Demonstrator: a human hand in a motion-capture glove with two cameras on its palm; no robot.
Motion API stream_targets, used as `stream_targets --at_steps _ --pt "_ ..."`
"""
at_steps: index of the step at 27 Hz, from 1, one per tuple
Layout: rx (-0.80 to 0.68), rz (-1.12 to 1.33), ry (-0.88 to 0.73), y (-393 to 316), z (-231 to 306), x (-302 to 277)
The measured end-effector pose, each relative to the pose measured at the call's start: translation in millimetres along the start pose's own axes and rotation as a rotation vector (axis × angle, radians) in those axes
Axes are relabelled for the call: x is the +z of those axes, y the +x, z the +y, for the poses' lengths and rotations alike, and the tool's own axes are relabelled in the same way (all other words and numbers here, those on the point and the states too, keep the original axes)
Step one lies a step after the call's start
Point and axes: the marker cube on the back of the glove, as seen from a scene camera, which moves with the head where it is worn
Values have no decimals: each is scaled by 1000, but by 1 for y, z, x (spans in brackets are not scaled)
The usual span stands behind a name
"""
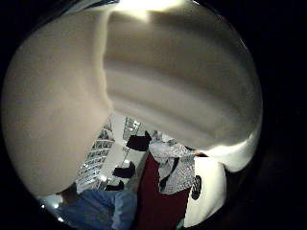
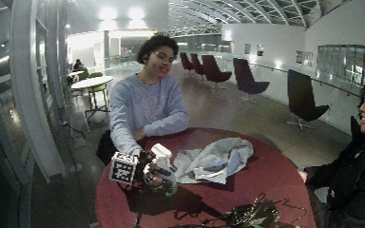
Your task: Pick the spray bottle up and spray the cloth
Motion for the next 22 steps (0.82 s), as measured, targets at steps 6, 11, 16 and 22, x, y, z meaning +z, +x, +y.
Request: stream_targets --at_steps 6,11,16,22 --pt "-34 -14 -172 -26 0 1" --pt "-47 68 -441 -68 -3 8" --pt "-19 217 -690 -95 -2 21" --pt "75 408 -891 -104 -4 35"
